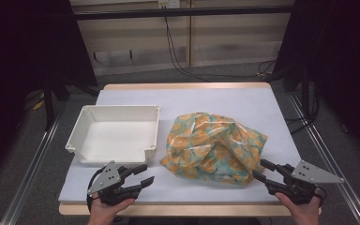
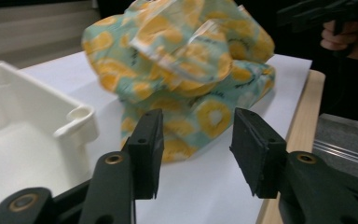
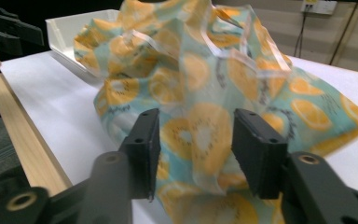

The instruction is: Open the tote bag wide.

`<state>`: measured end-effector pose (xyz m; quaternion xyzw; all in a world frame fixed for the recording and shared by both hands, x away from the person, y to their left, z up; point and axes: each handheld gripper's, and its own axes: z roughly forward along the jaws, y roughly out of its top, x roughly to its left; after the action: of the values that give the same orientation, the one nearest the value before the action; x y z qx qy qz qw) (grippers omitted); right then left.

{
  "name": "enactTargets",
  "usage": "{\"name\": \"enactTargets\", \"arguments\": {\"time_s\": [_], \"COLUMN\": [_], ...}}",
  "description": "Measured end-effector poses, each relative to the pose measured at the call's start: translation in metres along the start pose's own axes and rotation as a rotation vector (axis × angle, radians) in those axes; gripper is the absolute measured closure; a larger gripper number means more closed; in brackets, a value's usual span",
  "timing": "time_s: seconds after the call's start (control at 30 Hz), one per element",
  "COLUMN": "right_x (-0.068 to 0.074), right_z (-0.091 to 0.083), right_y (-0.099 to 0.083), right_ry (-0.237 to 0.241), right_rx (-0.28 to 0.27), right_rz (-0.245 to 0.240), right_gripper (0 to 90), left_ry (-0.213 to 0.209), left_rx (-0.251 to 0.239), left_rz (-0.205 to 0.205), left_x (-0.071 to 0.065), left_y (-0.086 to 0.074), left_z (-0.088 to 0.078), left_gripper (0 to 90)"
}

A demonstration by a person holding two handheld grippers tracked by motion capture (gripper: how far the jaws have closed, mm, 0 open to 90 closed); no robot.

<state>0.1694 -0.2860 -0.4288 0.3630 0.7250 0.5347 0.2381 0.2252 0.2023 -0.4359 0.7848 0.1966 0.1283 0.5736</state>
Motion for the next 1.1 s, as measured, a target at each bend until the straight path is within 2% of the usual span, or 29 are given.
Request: {"name": "enactTargets", "arguments": {"time_s": [0.13,0.17,0.2,0.23,0.3,0.37,0.4,0.47,0.53,0.57,0.63,0.7,0.8,0.83,0.87,0.9,0.93,1.0,1.03,1.1], "right_x": [0.002,0.003,0.003,0.002,0.001,0.001,0.0,-0.001,-0.002,-0.002,-0.004,-0.005,-0.007,-0.007,-0.008,-0.009,-0.009,-0.01,-0.01,-0.011], "right_z": [0.005,0.008,0.008,0.01,0.012,0.013,0.016,0.016,0.022,0.022,0.031,0.036,0.042,0.045,0.051,0.053,0.056,0.061,0.061,0.066], "right_y": [0.007,0.011,0.011,0.014,0.016,0.017,0.022,0.025,0.033,0.033,0.039,0.042,0.044,0.045,0.049,0.05,0.052,0.056,0.056,0.06], "right_ry": [0.017,0.036,0.036,0.042,0.048,0.049,0.054,0.053,0.066,0.066,0.077,0.069,0.08,0.09,0.097,0.099,0.102,0.114,0.114,0.117], "right_rx": [0.005,0.011,0.011,0.011,0.008,0.011,0.003,0.007,-0.002,-0.002,0.002,0.005,0.006,0.006,0.008,0.011,0.011,0.015,0.015,0.022], "right_rz": [-0.006,-0.018,-0.018,-0.017,-0.009,-0.011,-0.012,-0.016,-0.021,-0.021,-0.031,-0.036,-0.035,-0.042,-0.047,-0.047,-0.049,-0.053,-0.053,-0.059], "right_gripper": [59.3,62.1,62.1,62.9,64.5,64.5,63.6,63.1,62.6,62.6,62.6,62.5,61.8,61.3,60.6,60.4,59.9,58.6,58.6,56.1], "left_ry": [-0.028,-0.054,-0.054,-0.078,-0.095,-0.097,-0.112,-0.118,-0.123,-0.123,-0.135,-0.137,-0.141,-0.147,-0.156,-0.156,-0.164,-0.155,-0.164,-0.156], "left_rx": [0.007,0.018,0.018,0.018,0.018,0.026,0.022,0.008,0.021,0.021,0.008,0.017,0.008,-0.001,0.019,0.019,0.029,0.022,0.009,0.01], "left_rz": [0.018,0.028,0.028,0.028,0.028,0.041,0.029,0.027,0.069,0.069,0.08,0.092,0.093,0.08,0.086,0.086,0.097,0.108,0.093,0.095], "left_x": [-0.005,-0.009,-0.009,-0.012,-0.014,-0.015,-0.017,-0.017,-0.019,-0.019,-0.019,-0.02,-0.018,-0.017,-0.015,-0.015,-0.015,-0.015,-0.013,-0.011], "left_y": [0.009,0.013,0.013,0.016,0.02,0.022,0.027,0.028,0.037,0.037,0.044,0.05,0.055,0.057,0.06,0.06,0.063,0.065,0.066,0.068], "left_z": [0.013,0.022,0.022,0.032,0.04,0.044,0.054,0.059,0.072,0.072,0.083,0.091,0.1,0.105,0.112,0.112,0.119,0.122,0.125,0.13], "left_gripper": [55.9,56.4,56.4,56.4,56.4,56.4,56.4,56.6,59.8,60.0,60.1,59.9,58.8,58.8,54.8,52.6,51.7,52.0,52.0,52.0]}}
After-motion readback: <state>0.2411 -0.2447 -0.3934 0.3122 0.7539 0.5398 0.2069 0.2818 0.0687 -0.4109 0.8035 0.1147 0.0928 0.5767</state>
